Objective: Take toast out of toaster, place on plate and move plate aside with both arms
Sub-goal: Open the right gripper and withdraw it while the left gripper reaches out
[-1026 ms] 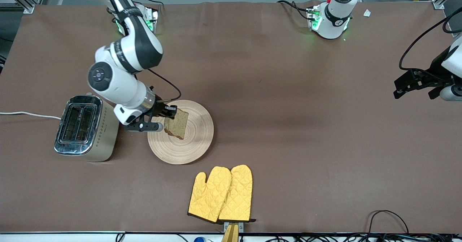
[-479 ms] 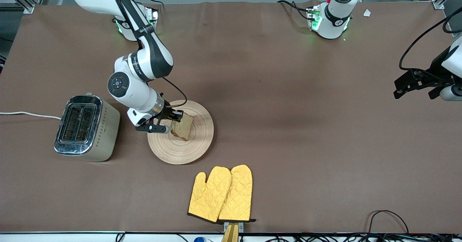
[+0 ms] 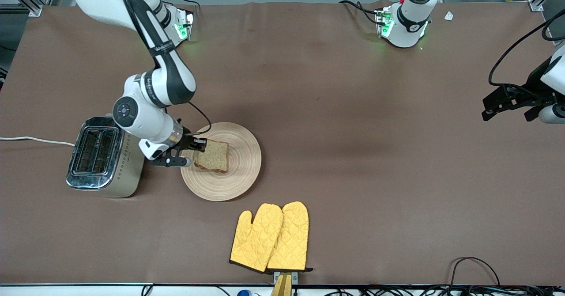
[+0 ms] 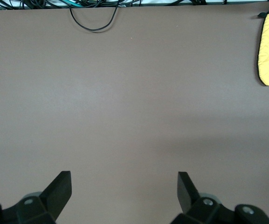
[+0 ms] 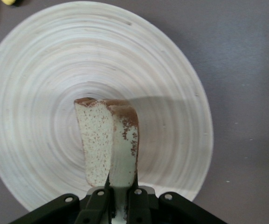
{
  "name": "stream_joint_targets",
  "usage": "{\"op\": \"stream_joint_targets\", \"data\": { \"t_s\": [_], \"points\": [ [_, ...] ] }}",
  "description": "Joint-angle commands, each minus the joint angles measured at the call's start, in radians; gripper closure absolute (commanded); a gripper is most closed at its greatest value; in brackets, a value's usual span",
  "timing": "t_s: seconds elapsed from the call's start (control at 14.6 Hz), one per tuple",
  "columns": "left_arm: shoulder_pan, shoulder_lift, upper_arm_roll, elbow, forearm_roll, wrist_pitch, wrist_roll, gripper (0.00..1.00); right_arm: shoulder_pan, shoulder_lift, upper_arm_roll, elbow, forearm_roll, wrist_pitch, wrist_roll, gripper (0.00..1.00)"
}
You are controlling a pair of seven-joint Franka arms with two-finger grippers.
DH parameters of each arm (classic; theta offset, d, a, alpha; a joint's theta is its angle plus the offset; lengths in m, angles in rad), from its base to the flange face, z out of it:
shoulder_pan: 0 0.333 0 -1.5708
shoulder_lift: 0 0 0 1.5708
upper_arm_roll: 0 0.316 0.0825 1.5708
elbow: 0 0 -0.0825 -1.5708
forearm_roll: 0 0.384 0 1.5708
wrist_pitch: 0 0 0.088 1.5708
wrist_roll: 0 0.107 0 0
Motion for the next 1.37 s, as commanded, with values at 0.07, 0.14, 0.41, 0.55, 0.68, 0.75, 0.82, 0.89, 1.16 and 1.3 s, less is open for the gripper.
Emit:
{"op": "stream_joint_targets", "data": {
  "t_s": [0.07, 0.14, 0.41, 0.55, 0.68, 0.75, 0.82, 0.89, 1.16, 1.3],
  "points": [
    [-0.009, -0.011, -0.004, -0.011, 0.052, 0.001, 0.001, 0.00, -0.021, 0.021, 0.009, -0.031, 0.024, 0.029, -0.037, 1.00],
    [-0.019, -0.011, -0.004, -0.014, 0.064, -0.001, 0.014, 0.00, -0.026, 0.028, 0.009, -0.031, 0.024, 0.042, -0.037, 1.00],
    [-0.035, -0.003, -0.010, -0.011, 0.101, -0.024, 0.015, 0.00, -0.036, 0.052, 0.007, -0.027, 0.022, 0.046, -0.040, 0.90],
    [-0.030, -0.003, -0.010, -0.011, 0.101, -0.034, 0.026, 0.00, -0.052, 0.052, 0.007, -0.021, 0.021, 0.035, -0.064, 0.58],
    [-0.033, 0.000, -0.010, -0.012, 0.103, -0.047, 0.044, 0.00, -0.062, 0.052, 0.004, -0.010, 0.021, 0.021, -0.084, 0.31],
    [-0.032, 0.003, -0.010, -0.012, 0.103, -0.060, 0.046, 0.00, -0.070, 0.051, 0.004, 0.002, 0.021, 0.009, -0.088, 0.22],
    [-0.029, 0.004, -0.010, -0.012, 0.100, -0.065, 0.052, 0.00, -0.079, 0.048, 0.004, 0.011, 0.019, -0.022, -0.088, 0.11],
    [-0.024, 0.006, -0.010, -0.014, 0.092, -0.065, 0.055, 0.00, -0.084, 0.046, 0.003, 0.028, 0.016, -0.060, -0.088, 0.05],
    [-0.001, 0.052, -0.004, -0.017, -0.001, -0.076, 0.055, 0.00, -0.095, 0.008, -0.017, 0.041, -0.019, -0.096, -0.101, 0.00],
    [0.002, 0.087, -0.005, -0.032, -0.093, -0.085, 0.052, 0.00, -0.095, -0.036, -0.040, 0.045, -0.051, -0.167, -0.098, 0.00]
  ]
}}
